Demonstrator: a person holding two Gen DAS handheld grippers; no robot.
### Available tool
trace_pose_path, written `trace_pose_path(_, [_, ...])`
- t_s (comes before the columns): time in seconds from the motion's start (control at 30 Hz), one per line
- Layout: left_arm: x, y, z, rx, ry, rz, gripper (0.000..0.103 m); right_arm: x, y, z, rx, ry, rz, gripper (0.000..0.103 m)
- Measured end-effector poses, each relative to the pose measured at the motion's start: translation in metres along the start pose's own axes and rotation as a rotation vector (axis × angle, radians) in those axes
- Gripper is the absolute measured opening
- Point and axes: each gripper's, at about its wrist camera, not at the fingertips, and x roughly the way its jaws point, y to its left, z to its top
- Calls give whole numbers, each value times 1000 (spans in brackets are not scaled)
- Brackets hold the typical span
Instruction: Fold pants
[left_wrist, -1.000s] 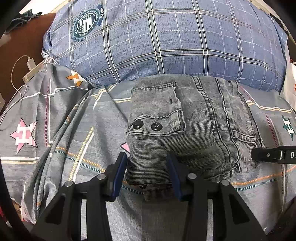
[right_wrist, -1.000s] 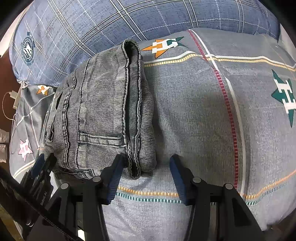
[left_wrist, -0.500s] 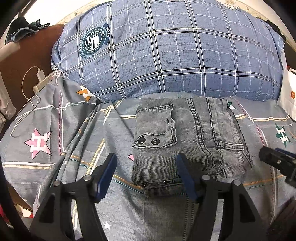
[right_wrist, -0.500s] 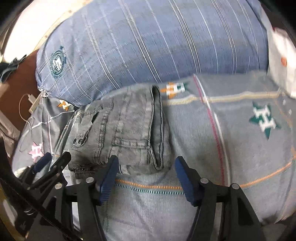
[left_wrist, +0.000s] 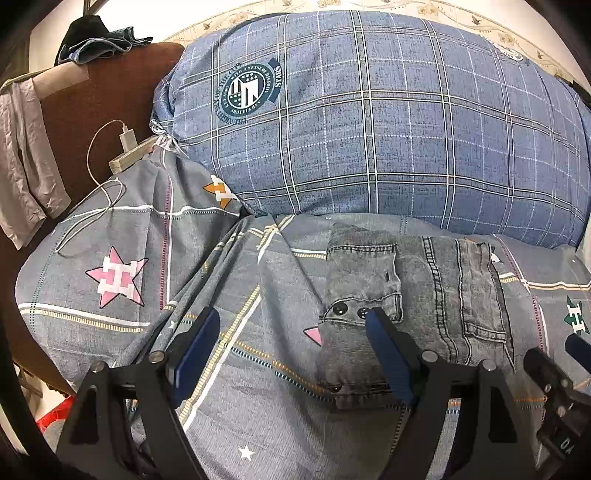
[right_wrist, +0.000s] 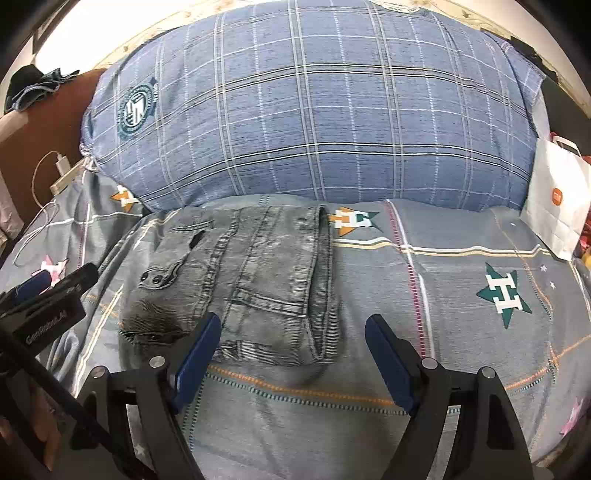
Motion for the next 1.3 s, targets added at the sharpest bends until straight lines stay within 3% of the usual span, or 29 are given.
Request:
trace_pose_path(0.13, [1,-1,-2,0,-7,3,82,-4,7,-2,-18,-15,0,85])
trace_pose_path(0.3, [4,-11,-7,71,-59,72,83,-7,12,-2,-22,-10,21,85])
trace_pose_path(0.5, [7,-14,-10,81,-25,-59,83,-8,15,-3,-36,-22,2,85])
trace_pose_path(0.7, [-8,-19,-11,112,-55,-92,83,-12,9,-2,-11,-37,-12,85])
trace_pose_path(0.97, [-21,-15,-10,102,-67,-45,83,-19,9,0,-16,-65,-12,85])
trace_pose_path(1.3, [-8,-5,-9,18,10,-66,83,-19,15,-2,-26,-61,13,85])
